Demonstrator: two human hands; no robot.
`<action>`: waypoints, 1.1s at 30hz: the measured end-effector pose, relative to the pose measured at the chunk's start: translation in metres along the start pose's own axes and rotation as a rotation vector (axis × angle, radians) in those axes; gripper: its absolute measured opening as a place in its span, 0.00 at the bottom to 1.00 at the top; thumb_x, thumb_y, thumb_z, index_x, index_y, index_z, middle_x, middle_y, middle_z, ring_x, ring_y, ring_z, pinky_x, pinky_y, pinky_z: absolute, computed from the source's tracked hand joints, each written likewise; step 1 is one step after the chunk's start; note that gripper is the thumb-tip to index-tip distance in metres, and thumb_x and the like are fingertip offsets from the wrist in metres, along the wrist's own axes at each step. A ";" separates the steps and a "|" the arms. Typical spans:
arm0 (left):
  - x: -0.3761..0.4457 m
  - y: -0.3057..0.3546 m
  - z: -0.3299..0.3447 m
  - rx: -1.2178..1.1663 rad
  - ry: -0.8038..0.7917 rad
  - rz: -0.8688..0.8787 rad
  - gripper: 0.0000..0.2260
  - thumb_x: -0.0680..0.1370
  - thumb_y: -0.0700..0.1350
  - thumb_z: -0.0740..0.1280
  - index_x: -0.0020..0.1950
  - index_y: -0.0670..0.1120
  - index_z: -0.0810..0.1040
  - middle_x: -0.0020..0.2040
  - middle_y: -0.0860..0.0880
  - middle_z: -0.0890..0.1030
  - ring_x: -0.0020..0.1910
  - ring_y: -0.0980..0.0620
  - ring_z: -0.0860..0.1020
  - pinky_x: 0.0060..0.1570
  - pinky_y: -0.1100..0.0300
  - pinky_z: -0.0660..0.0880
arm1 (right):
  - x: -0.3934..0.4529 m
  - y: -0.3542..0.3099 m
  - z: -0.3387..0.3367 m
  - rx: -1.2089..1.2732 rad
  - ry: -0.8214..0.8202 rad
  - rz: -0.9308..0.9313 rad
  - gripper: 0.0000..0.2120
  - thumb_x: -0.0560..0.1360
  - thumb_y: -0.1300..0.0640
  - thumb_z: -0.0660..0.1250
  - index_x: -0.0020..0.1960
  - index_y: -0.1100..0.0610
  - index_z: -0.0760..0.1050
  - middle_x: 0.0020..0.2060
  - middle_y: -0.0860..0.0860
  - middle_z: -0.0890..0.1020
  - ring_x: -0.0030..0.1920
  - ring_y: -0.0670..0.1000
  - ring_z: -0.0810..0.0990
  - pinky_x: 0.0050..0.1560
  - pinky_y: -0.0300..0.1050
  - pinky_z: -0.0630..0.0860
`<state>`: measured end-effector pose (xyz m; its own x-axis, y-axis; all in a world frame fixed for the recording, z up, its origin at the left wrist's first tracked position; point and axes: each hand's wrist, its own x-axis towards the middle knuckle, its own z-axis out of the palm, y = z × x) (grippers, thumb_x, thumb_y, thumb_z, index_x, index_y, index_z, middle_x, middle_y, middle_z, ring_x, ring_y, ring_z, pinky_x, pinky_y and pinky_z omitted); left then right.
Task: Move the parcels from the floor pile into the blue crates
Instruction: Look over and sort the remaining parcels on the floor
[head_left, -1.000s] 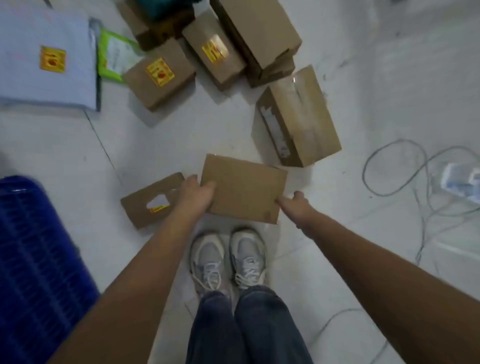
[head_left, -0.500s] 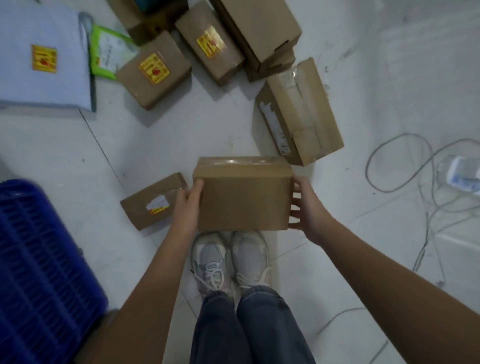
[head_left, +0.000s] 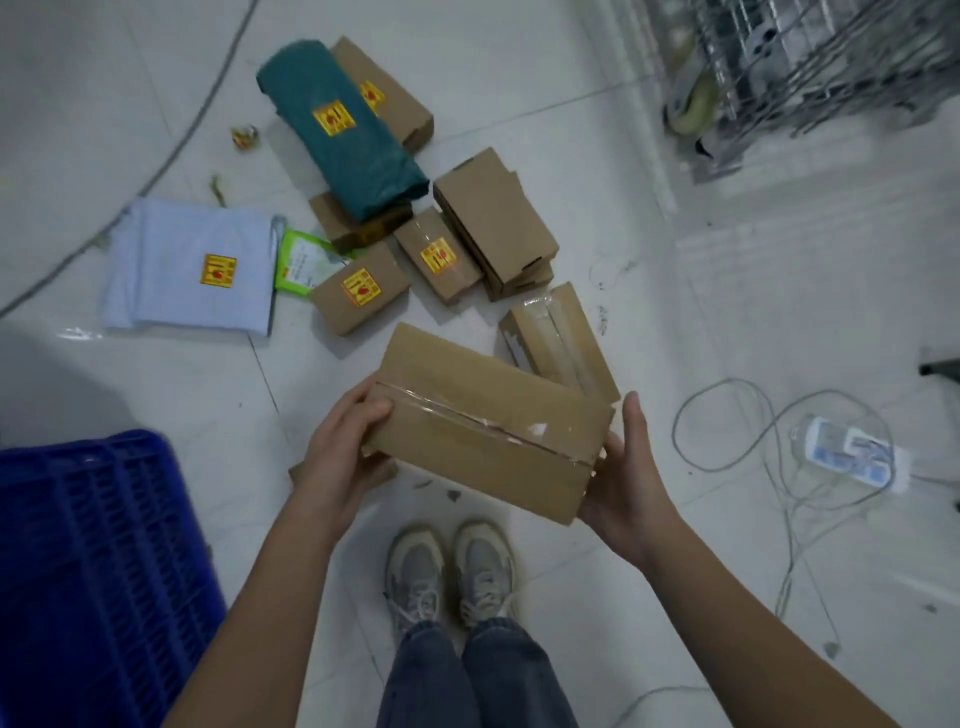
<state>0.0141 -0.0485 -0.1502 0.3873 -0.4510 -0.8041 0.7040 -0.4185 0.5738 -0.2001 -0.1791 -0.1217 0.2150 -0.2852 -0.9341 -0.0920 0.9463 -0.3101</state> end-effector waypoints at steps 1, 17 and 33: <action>-0.008 0.010 0.000 0.012 -0.047 0.048 0.16 0.68 0.46 0.66 0.56 0.54 0.80 0.52 0.49 0.81 0.52 0.49 0.78 0.49 0.54 0.74 | -0.009 -0.005 0.003 0.042 -0.033 0.036 0.41 0.62 0.24 0.57 0.63 0.51 0.77 0.64 0.59 0.76 0.64 0.60 0.74 0.56 0.60 0.76; -0.183 0.063 0.061 -0.265 0.035 -0.026 0.36 0.65 0.53 0.70 0.70 0.53 0.61 0.67 0.45 0.74 0.63 0.43 0.74 0.52 0.40 0.77 | -0.176 0.000 0.088 -0.094 0.019 -0.464 0.54 0.55 0.47 0.78 0.72 0.42 0.50 0.68 0.49 0.68 0.66 0.49 0.71 0.64 0.58 0.72; -0.429 0.160 -0.018 -0.469 0.152 0.301 0.37 0.59 0.56 0.73 0.67 0.52 0.71 0.52 0.52 0.84 0.54 0.45 0.78 0.50 0.50 0.76 | -0.393 -0.059 0.135 -0.640 -0.503 -0.492 0.15 0.77 0.45 0.60 0.62 0.43 0.75 0.60 0.47 0.80 0.58 0.47 0.80 0.58 0.54 0.77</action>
<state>-0.0282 0.0922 0.2840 0.6683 -0.3629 -0.6494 0.7246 0.1204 0.6785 -0.1482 -0.1022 0.2877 0.7511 -0.3893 -0.5331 -0.3626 0.4315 -0.8260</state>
